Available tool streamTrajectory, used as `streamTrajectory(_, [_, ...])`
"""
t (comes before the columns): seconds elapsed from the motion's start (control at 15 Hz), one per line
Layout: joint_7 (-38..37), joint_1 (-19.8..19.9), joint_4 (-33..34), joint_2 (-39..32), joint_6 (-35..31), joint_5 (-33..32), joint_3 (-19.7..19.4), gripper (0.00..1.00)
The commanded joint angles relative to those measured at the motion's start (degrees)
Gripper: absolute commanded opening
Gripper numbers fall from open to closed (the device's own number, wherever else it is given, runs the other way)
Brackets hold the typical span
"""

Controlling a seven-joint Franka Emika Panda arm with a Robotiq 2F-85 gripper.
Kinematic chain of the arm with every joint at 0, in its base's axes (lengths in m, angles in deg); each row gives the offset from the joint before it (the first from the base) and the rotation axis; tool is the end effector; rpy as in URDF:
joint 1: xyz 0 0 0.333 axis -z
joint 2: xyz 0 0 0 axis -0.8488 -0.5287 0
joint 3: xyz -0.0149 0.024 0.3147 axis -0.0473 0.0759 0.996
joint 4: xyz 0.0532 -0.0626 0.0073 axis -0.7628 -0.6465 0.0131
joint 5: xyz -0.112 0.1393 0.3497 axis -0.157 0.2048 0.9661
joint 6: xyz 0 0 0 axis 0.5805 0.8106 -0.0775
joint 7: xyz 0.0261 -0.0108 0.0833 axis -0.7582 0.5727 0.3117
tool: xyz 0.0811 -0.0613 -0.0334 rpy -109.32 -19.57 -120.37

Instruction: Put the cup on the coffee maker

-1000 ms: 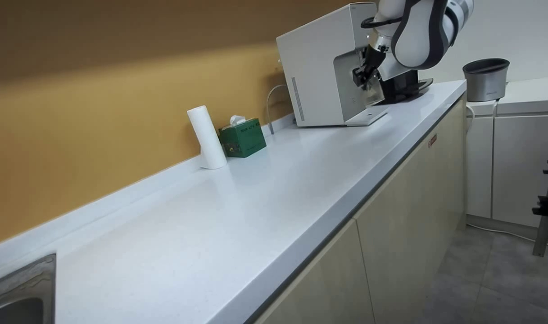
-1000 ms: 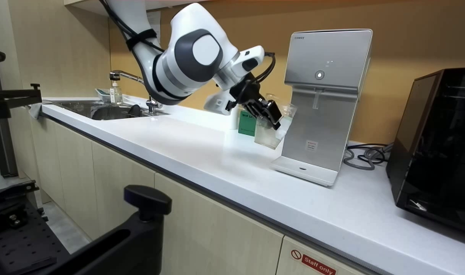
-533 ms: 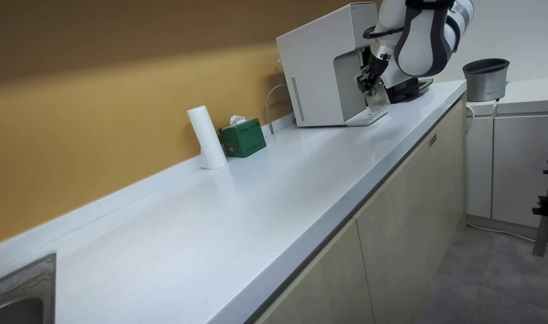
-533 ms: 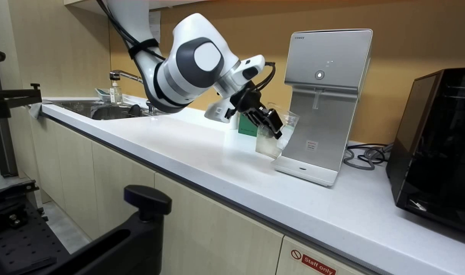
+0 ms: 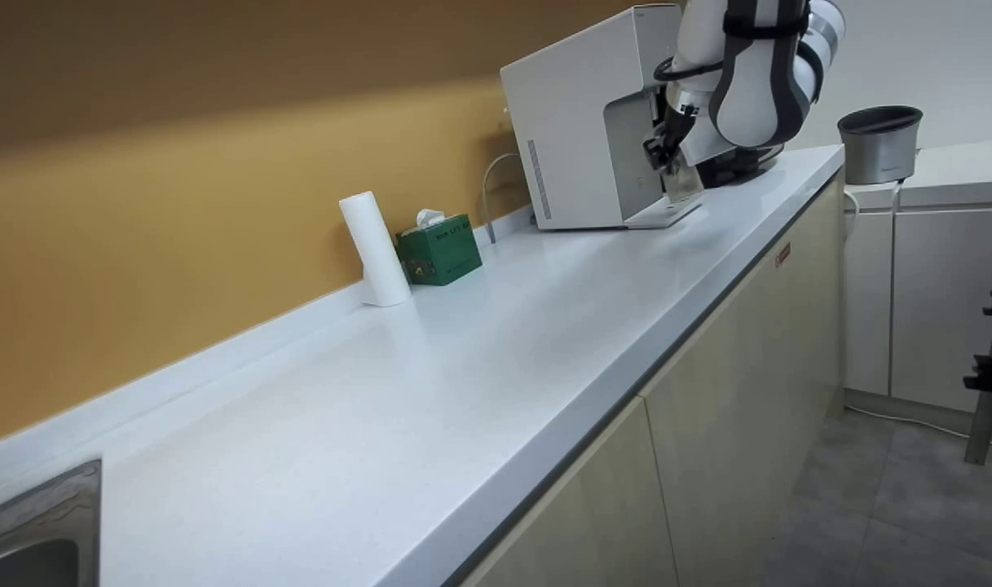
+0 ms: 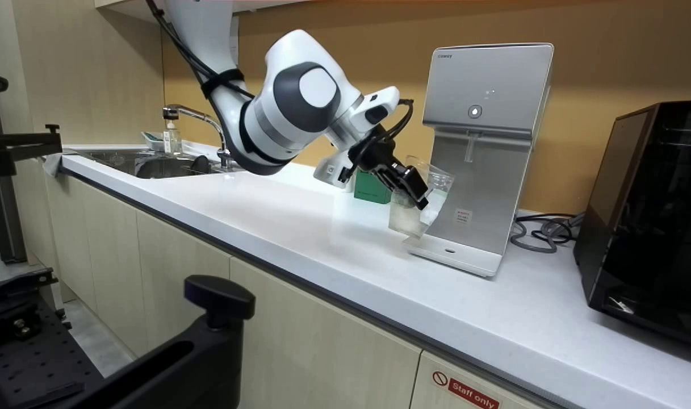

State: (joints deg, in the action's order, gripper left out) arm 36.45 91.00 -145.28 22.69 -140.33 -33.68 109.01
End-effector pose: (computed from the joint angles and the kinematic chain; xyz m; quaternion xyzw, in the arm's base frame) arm 0.5028 -0.2391 0.3107 0.8669 -0.2705 0.3778 0.1802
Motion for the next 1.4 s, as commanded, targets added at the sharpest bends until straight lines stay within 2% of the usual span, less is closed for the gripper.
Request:
streamTrajectory(0.0, [-5.2,0.0,5.1,4.5,0.0,-0.8,-1.1,0.08])
streamTrajectory(0.13, [-6.1,0.0,6.0,5.2,0.0,-1.1,-1.7,0.08])
streamTrajectory(0.2, [-2.3,0.0,3.7,2.7,0.0,0.0,-0.5,0.32])
streamTrajectory(0.4, [-3.0,0.0,4.6,3.7,0.0,0.0,-0.9,0.32])
streamTrajectory(0.47, [-3.0,0.0,4.6,3.7,0.0,0.0,-0.9,0.08])
streamTrajectory(1.33, [-7.1,-0.1,5.3,7.4,-0.3,-0.2,-0.3,0.08])
